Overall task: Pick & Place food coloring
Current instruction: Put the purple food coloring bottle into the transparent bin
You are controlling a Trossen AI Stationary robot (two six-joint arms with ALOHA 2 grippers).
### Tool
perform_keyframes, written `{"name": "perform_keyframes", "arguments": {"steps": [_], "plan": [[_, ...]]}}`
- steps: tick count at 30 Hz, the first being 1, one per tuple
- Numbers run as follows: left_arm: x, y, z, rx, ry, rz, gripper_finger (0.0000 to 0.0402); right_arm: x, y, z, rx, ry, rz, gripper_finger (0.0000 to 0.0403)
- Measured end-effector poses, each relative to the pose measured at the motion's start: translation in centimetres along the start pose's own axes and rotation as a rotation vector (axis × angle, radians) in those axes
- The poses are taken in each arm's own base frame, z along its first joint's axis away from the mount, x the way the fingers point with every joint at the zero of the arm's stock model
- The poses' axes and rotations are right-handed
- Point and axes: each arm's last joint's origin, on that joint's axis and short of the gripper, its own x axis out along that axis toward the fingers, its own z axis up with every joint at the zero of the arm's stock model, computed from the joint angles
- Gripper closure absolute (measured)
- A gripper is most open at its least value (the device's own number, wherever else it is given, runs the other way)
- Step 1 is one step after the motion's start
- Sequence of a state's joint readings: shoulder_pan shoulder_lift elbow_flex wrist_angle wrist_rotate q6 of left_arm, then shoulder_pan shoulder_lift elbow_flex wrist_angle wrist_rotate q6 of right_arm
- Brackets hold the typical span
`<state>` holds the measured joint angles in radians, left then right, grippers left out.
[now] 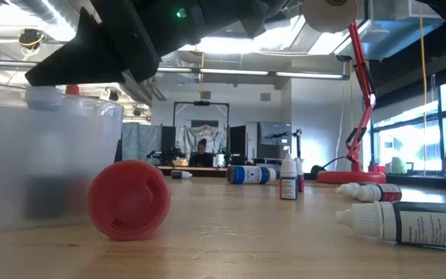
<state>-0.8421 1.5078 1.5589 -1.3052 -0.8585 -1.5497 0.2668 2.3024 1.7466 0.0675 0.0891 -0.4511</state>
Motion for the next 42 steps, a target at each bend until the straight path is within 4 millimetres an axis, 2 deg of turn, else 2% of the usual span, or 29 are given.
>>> {"name": "perform_keyframes", "arguments": {"steps": [9, 14, 19, 22, 25, 27, 29, 33, 42], "plan": [[0.0, 0.0, 0.0, 0.001, 0.0, 0.0, 0.0168, 0.0, -0.2, 0.2, 0.003, -0.029, -0.017, 0.0248], [0.0, 0.0, 0.0, 0.031, 0.0, 0.0, 0.0172, -0.6, -1.1, 1.4, 0.015, -0.077, -0.135, 0.0248], [-0.3, -0.1, -0.2, 0.026, -0.015, -0.015, 0.0167, -3.2, -2.7, 4.0, 0.057, -0.126, -0.176, 0.0248], [-1.3, -0.2, -0.9, 0.002, -0.073, -0.051, 0.0167, -5.6, -3.6, 5.4, 0.112, -0.142, -0.096, 0.0248], [-2.0, -0.6, -1.9, 0.0, -0.137, -0.093, 0.017, -7.5, -4.3, 5.2, 0.166, -0.113, 0.016, 0.0248], [-1.8, -1.4, -3.1, 0.017, -0.147, -0.101, 0.0171, -8.5, -4.8, 4.4, 0.203, -0.086, 0.06, 0.0248], [-0.8, -2.3, -4.4, 0.028, -0.142, -0.09, 0.0171, -10.0, -5.3, 3.6, 0.251, -0.052, 0.056, 0.0248], [2.4, -4.0, -6.6, 0.028, -0.047, -0.026, 0.0167, -12.8, -5.8, 1.7, 0.329, -0.003, -0.006, 0.0248], [9.7, -5.8, -8.7, -0.018, 0.17, 0.112, 0.0171, -18.4, -5.5, -1.4, 0.353, 0.12, -0.325, 0.0248]]}}
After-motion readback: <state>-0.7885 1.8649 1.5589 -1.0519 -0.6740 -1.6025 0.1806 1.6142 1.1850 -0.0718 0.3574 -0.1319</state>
